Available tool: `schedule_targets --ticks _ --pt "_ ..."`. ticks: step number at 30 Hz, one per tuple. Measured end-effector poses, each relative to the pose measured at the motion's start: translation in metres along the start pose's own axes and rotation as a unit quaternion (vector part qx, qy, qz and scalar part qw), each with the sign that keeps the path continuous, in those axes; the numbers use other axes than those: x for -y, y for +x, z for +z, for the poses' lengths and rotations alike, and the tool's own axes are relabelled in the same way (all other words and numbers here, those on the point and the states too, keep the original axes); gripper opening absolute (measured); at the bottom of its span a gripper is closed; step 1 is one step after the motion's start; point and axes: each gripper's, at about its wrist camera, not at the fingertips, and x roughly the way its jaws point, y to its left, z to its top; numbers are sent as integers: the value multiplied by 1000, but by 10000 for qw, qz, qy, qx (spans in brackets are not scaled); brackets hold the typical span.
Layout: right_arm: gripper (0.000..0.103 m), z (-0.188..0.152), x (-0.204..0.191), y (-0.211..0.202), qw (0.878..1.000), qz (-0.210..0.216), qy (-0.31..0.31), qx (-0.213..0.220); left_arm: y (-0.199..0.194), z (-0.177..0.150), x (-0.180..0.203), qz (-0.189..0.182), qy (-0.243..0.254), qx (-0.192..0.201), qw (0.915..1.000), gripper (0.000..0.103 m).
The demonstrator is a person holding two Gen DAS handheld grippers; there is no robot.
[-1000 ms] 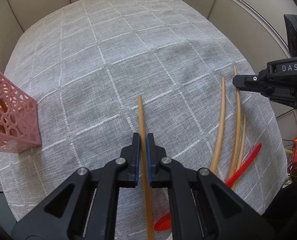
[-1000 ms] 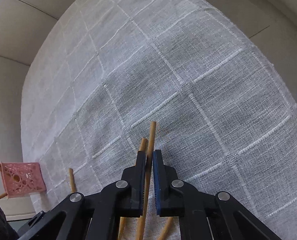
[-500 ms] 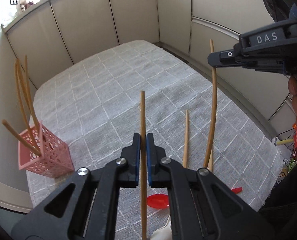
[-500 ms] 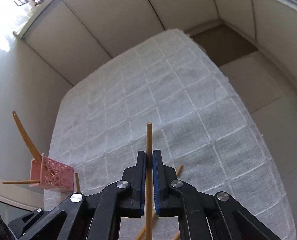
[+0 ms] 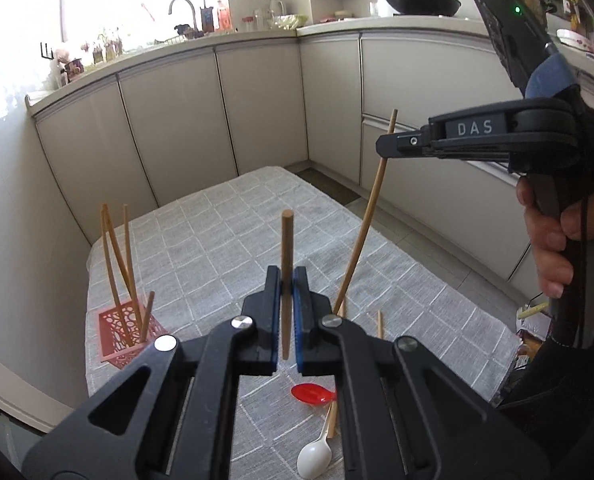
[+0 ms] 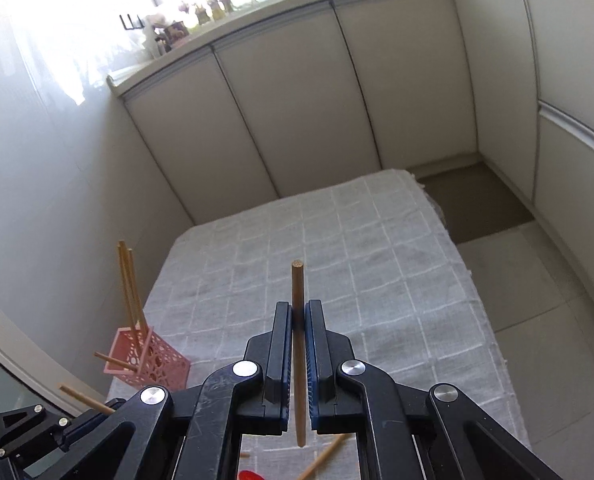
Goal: Organize utensils
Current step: 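Carry both chopsticks over the pink basket and lower them in, then open both grippers to release the chopsticks into the basket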
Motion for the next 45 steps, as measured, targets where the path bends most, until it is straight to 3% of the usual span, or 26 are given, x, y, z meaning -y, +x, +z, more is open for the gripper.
schedule_targets --ticks 9,18,22,30,39,45 --pt "5 21 -35 -32 9983 428 -80 395 -61 19 -20 -122 -369 805 9960 7" --pt "5 40 -81 -65 9914 952 -255 858 -107 31 -62 521 -913 1552 9823 7" --pt "5 51 -103 -73 9876 1153 -282 1023 -112 32 -82 853 -1143 1666 9757 7" --pt "5 68 -144 -37 9822 1618 -283 907 -80 33 -117 1571 -1364 1546 9658 7" --pt "5 54 -181 62 9838 1594 -769 287 7 -5 -152 1805 -1410 822 9699 7" --pt "5 39 -180 119 9817 1588 -1041 -108 29 -14 -166 1749 -1512 596 9711 7"
